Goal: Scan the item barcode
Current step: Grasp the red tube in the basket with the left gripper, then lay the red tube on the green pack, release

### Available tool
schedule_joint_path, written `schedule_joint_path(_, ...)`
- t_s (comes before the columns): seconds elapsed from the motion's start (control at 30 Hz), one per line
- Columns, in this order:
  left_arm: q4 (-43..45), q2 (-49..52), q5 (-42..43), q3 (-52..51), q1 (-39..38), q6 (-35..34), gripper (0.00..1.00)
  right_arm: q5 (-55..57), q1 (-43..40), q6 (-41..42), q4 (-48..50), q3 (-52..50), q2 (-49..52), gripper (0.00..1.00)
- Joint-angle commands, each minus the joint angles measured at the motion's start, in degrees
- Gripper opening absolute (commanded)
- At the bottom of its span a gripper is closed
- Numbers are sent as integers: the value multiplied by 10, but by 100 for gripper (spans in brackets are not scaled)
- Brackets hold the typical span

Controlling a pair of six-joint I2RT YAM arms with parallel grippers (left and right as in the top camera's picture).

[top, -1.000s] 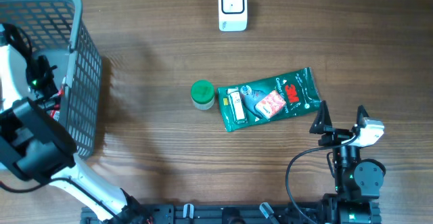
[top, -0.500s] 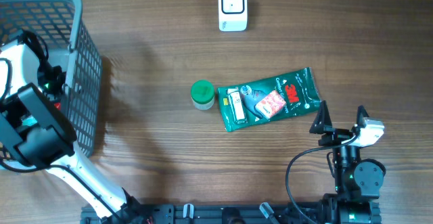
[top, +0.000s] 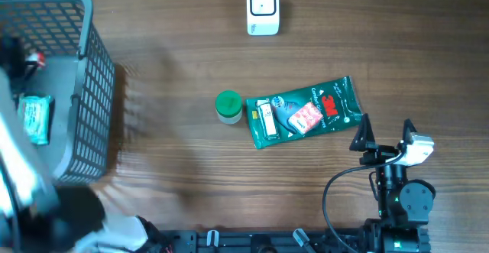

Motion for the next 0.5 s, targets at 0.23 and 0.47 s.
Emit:
schedule_joint_path(0.23,-107,-192,6,11,-157,14,4,4,-1,-7,3,0,-3,100)
schedule_joint_path(0.47,-141,-175,-43,-47,-427,-22,4,4,-1,-7,3,0,-3,100)
